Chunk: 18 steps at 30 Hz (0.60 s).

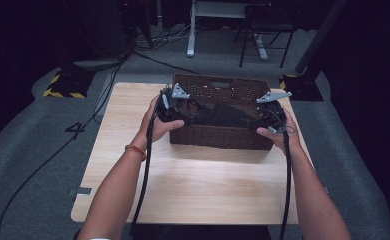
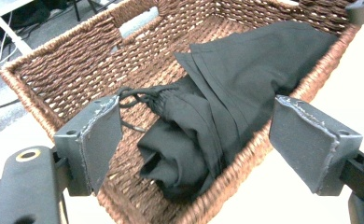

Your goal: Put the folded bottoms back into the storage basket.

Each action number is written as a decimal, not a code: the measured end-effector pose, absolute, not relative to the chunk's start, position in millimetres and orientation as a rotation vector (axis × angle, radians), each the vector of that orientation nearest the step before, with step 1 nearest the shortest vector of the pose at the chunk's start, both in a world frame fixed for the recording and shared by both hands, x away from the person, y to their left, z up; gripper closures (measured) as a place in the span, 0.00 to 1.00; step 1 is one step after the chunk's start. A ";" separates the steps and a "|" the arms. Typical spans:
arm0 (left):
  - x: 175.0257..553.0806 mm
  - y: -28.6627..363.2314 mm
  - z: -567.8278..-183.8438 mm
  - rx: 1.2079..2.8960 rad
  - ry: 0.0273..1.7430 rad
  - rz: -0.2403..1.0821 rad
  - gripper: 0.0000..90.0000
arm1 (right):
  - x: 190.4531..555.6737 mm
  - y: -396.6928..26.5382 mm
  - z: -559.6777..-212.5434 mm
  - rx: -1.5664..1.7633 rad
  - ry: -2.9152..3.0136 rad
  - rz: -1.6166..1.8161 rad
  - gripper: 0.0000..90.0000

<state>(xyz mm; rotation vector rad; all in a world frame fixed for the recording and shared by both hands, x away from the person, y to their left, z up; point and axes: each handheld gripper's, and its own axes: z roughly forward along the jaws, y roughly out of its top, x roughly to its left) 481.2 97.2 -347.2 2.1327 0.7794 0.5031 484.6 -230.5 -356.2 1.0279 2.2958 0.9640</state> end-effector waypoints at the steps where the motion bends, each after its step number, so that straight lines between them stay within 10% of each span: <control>1: 477.9 98.4 -345.8 2.137 0.775 0.513 0.20 | 482.9 -230.9 -354.8 1.021 2.294 0.966 0.24; 18: 415.8 103.0 -337.4 2.220 0.587 0.608 0.21 | 437.4 -253.0 -345.5 0.962 2.260 0.997 0.27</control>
